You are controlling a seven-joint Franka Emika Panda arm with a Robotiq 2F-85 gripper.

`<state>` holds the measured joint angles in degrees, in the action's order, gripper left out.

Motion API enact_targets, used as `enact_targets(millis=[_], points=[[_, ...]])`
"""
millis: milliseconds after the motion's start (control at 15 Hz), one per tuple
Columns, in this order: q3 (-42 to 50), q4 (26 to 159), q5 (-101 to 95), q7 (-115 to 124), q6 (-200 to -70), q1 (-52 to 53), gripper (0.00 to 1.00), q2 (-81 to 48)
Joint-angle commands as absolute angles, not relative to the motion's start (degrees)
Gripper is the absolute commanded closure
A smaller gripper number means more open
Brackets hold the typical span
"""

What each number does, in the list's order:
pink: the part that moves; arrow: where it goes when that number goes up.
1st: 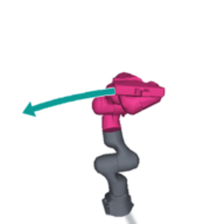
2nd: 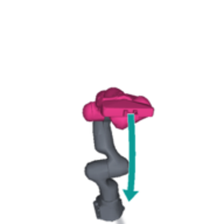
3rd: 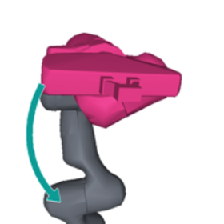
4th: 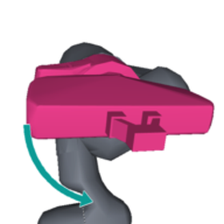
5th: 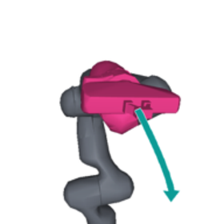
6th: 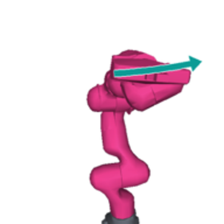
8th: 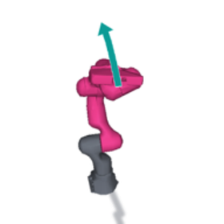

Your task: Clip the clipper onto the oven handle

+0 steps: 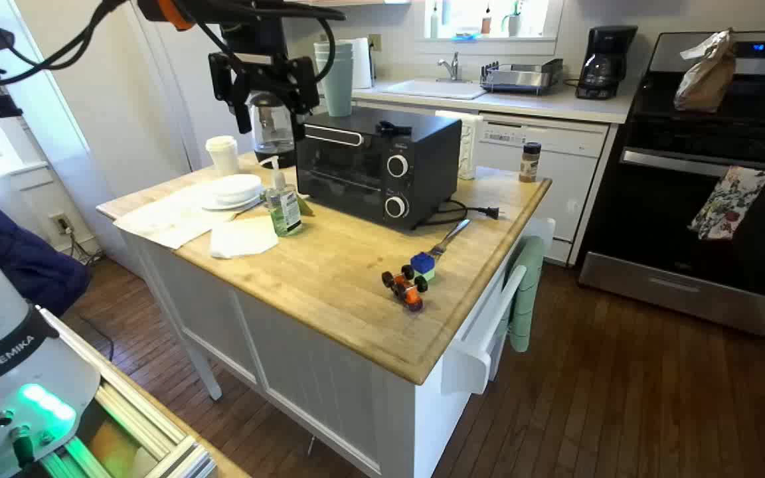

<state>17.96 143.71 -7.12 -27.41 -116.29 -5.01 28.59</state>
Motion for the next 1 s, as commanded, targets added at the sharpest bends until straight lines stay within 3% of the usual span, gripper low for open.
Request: enact_targets(millis=[0,533,933], points=[[17.17,143.65,-6.67,-27.76,-116.22,-5.85,0.0,28.46],[17.43,143.27,-6.9,-28.37,-117.44,-5.75,0.0,27.4],[17.66,144.2,-14.22,-36.02,-135.24,-5.53,0.0,22.24]])
